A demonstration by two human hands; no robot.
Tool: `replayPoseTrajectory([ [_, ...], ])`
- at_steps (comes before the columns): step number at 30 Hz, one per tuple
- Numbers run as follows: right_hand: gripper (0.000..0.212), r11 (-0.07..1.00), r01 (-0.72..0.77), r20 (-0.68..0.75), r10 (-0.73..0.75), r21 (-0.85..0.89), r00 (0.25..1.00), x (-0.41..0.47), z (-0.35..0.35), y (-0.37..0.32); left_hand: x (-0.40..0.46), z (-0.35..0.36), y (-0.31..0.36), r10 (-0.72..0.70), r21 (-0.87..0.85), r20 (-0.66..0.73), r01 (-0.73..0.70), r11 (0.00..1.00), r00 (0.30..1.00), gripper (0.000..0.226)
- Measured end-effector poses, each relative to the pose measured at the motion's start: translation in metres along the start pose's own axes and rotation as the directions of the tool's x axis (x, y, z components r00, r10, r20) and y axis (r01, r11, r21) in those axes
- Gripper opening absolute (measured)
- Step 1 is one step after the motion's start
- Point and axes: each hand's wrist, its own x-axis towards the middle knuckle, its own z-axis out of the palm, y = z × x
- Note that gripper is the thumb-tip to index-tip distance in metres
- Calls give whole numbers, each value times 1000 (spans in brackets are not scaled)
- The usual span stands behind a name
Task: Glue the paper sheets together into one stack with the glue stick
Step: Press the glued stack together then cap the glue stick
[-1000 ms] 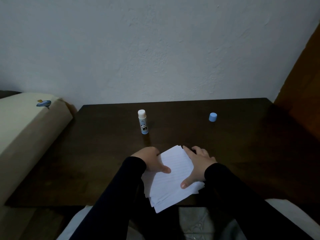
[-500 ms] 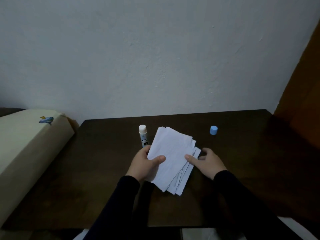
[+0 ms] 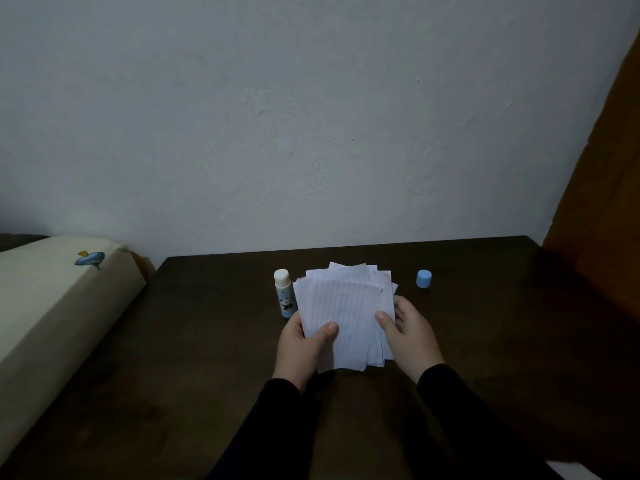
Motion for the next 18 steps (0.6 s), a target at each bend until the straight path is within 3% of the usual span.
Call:
replayPoseTrajectory([
  [4, 21, 999, 36, -6, -37, -16, 999, 0, -4, -2, 1, 2, 2, -3, -72, 21, 5, 997, 1000, 35],
  [11, 48, 991, 11, 80, 0, -135, 997, 4, -4, 1, 8, 7, -3, 77, 47, 48, -79, 996, 996, 47],
  [18, 47, 998, 12, 88, -7, -59, 996, 5, 4, 5, 10, 12, -7, 105, 63, 46, -108, 992, 993, 45],
])
